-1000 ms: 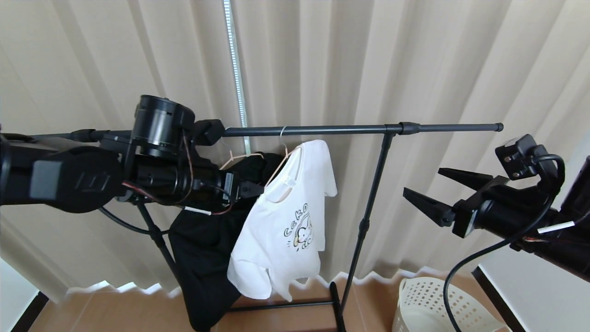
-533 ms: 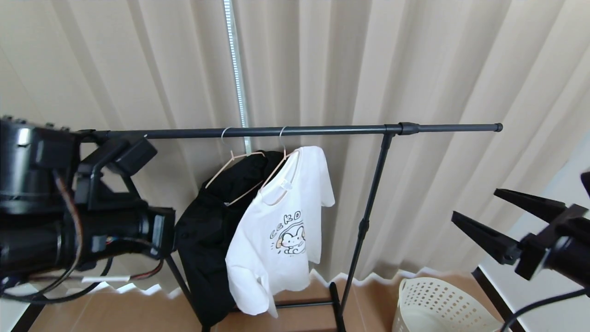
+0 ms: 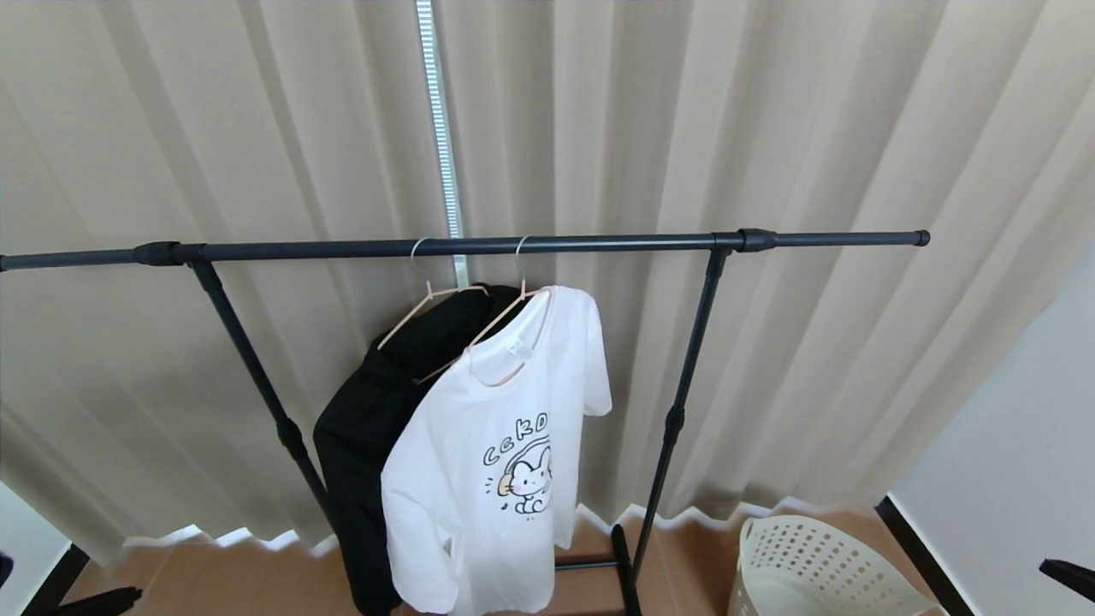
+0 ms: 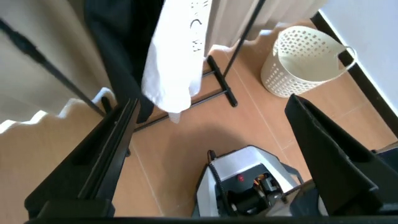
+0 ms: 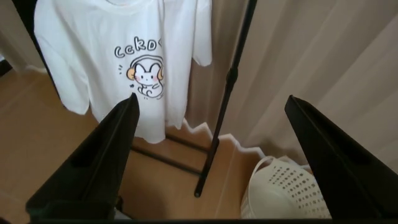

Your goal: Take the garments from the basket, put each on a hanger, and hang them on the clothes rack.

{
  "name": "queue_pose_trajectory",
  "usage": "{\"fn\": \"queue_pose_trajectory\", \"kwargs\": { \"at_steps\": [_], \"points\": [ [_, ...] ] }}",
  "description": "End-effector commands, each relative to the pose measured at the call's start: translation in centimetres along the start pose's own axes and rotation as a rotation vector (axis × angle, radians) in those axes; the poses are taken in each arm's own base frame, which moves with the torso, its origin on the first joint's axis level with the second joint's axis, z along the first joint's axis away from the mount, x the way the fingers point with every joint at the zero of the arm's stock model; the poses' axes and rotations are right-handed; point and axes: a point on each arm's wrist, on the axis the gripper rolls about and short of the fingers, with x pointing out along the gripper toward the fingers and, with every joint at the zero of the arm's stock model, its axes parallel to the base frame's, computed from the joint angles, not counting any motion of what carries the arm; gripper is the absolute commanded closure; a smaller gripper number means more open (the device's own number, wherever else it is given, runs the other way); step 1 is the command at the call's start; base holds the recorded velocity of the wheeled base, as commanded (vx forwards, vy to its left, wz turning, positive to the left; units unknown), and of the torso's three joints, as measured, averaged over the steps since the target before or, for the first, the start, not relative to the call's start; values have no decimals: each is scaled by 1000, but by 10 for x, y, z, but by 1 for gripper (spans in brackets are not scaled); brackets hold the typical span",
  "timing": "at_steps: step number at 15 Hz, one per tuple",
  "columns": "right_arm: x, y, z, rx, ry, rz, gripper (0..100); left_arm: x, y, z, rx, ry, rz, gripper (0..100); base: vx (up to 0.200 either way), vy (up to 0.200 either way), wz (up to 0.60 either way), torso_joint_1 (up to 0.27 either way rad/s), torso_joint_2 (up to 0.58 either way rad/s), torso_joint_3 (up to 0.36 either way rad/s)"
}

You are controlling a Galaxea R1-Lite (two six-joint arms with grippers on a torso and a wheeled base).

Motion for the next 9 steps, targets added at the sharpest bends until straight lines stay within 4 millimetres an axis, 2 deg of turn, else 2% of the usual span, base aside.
{"fn": "queue_pose_trajectory", "kwargs": {
  "at_steps": [1,4,7,9],
  "points": [
    [-18,1,-12,32,-92,-78,0,-10,6,-26,-48,-57,87,0,0,0,0,0,0,0],
    [-26,2,-22,56,-96,-172,0,-15,8,-44,-97,-94,186,0,0,0,0,0,0,0],
    [-37,8,-38,66,-125,-246,0,-21,6,-75,-83,-194,309,0,0,0,0,0,0,0],
    [-41,11,-47,66,-137,-279,0,-26,4,-78,-82,-257,341,0,0,0,0,0,0,0]
  ]
}}
